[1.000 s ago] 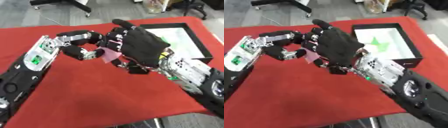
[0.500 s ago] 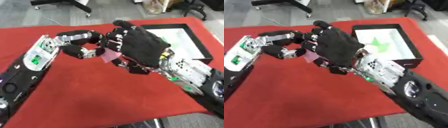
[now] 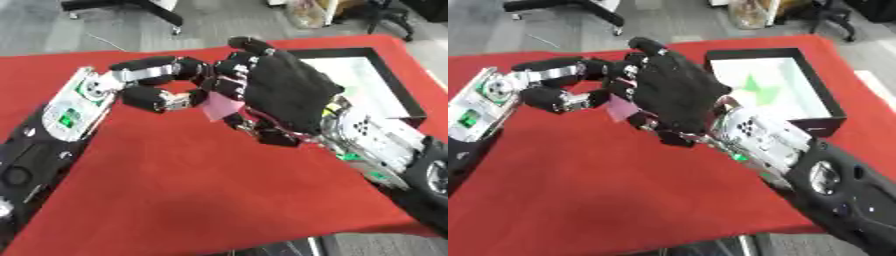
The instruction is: Pick up the objects with one hand, pass them to the other hand, and then place them into the box on the other side of the table.
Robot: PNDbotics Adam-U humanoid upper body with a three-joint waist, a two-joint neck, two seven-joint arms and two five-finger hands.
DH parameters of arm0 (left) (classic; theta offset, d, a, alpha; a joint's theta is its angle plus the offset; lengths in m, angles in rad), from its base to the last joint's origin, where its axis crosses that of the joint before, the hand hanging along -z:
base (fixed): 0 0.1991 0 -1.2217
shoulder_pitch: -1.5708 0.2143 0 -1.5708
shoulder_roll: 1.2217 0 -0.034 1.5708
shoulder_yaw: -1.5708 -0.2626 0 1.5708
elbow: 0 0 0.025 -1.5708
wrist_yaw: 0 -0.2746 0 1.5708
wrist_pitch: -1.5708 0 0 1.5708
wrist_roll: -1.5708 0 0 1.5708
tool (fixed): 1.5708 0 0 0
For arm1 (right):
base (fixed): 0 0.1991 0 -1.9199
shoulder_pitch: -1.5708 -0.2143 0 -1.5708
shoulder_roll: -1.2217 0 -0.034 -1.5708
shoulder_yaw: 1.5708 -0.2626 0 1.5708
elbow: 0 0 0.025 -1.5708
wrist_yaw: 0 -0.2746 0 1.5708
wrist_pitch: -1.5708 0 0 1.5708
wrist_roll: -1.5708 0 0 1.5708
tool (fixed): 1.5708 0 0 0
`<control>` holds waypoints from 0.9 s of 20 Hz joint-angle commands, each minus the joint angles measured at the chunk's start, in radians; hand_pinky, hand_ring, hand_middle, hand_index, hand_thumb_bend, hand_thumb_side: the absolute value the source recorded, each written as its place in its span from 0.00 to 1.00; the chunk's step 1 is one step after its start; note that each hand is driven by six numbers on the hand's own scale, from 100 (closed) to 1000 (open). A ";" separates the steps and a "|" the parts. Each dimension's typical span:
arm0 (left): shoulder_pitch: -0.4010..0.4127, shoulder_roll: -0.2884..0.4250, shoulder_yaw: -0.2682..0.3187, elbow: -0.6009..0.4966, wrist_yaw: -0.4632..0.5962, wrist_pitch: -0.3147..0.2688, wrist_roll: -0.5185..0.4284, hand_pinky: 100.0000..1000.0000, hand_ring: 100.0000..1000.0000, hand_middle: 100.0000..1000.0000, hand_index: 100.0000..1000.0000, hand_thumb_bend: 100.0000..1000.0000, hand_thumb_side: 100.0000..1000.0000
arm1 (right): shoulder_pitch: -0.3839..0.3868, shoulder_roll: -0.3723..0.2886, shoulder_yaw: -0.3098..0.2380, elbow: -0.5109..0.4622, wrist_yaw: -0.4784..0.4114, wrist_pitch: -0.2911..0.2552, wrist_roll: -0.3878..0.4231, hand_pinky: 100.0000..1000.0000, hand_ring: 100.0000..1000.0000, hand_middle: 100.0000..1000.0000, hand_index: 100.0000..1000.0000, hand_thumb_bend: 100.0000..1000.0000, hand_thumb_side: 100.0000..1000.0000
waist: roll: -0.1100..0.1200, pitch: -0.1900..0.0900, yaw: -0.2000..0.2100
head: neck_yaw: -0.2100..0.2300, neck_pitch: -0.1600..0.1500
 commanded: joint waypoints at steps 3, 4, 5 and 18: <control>0.000 0.045 0.067 0.001 -0.048 -0.244 -0.180 0.88 0.78 0.83 0.93 0.03 1.00 | -0.005 -0.035 -0.029 -0.004 0.007 0.000 -0.025 0.87 0.61 0.27 0.57 0.00 0.00 | -0.003 -0.017 0.002 | 0.000 -0.003; 0.006 0.051 0.080 0.000 -0.050 -0.249 -0.180 0.89 0.78 0.84 0.93 0.02 1.00 | -0.003 -0.040 -0.034 -0.004 0.008 0.001 -0.032 0.87 0.60 0.27 0.56 0.00 0.00 | -0.003 -0.017 0.003 | -0.001 -0.003; 0.012 0.058 0.094 -0.002 -0.048 -0.250 -0.180 0.89 0.78 0.84 0.93 0.02 1.00 | 0.000 -0.046 -0.040 -0.004 0.009 0.002 -0.038 0.87 0.60 0.27 0.56 0.00 0.00 | -0.003 -0.017 0.003 | -0.001 -0.003; 0.202 0.130 0.464 -0.239 0.181 -0.014 -0.170 0.79 0.62 0.69 0.82 0.00 0.83 | 0.169 -0.232 -0.164 -0.004 -0.253 0.461 -0.213 0.64 0.76 0.14 0.51 0.00 0.00 | 0.017 -0.008 0.050 | -0.049 -0.003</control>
